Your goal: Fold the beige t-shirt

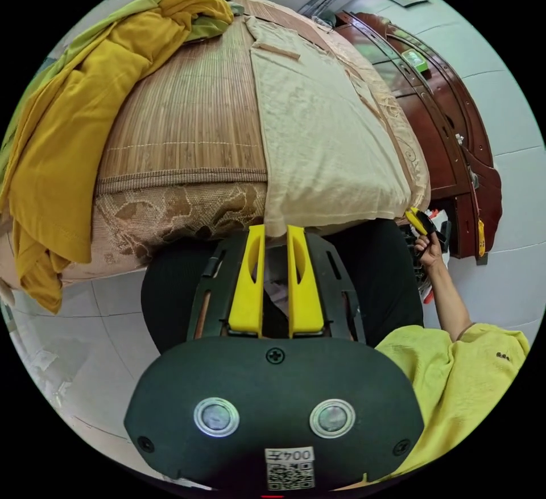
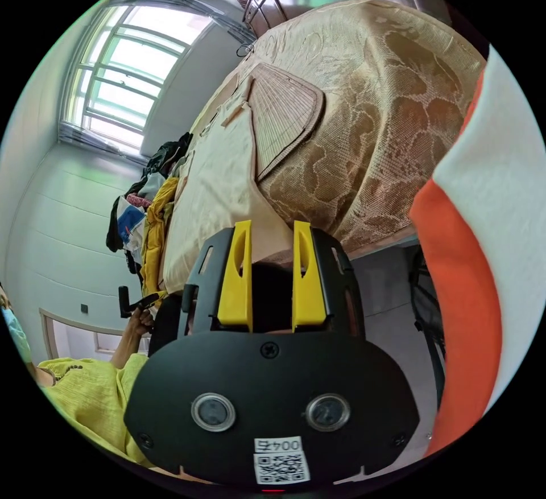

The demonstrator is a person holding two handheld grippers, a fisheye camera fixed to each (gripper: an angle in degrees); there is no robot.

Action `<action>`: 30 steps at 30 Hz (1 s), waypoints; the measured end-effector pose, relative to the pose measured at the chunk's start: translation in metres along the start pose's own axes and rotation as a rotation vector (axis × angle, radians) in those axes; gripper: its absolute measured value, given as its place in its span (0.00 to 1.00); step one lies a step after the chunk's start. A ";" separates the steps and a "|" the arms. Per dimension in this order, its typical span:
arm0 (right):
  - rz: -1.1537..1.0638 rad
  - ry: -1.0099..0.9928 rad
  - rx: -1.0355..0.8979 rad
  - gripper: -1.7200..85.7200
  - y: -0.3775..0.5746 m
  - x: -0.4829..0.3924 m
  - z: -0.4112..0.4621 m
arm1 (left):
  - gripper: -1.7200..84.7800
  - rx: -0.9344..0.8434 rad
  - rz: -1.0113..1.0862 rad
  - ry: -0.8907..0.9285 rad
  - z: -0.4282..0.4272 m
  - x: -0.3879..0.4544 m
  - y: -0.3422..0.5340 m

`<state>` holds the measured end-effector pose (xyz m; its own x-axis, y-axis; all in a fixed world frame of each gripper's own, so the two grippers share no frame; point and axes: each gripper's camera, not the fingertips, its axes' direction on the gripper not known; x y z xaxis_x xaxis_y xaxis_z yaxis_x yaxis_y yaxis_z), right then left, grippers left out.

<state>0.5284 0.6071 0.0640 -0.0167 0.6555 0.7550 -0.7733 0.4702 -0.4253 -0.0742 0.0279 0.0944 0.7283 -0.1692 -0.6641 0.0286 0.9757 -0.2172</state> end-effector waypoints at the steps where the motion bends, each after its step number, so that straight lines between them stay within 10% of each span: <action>1: -0.005 0.000 0.008 0.16 -0.002 -0.003 0.000 | 0.10 -0.006 -0.003 -0.004 0.002 0.002 -0.002; 30: -0.037 -0.009 -0.030 0.16 0.002 -0.040 0.010 | 0.11 -0.052 0.016 -0.090 0.019 0.043 -0.050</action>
<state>0.5217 0.5760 0.0382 0.0058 0.6320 0.7750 -0.7545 0.5114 -0.4114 -0.0316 -0.0253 0.0899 0.7871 -0.1386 -0.6011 -0.0168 0.9692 -0.2455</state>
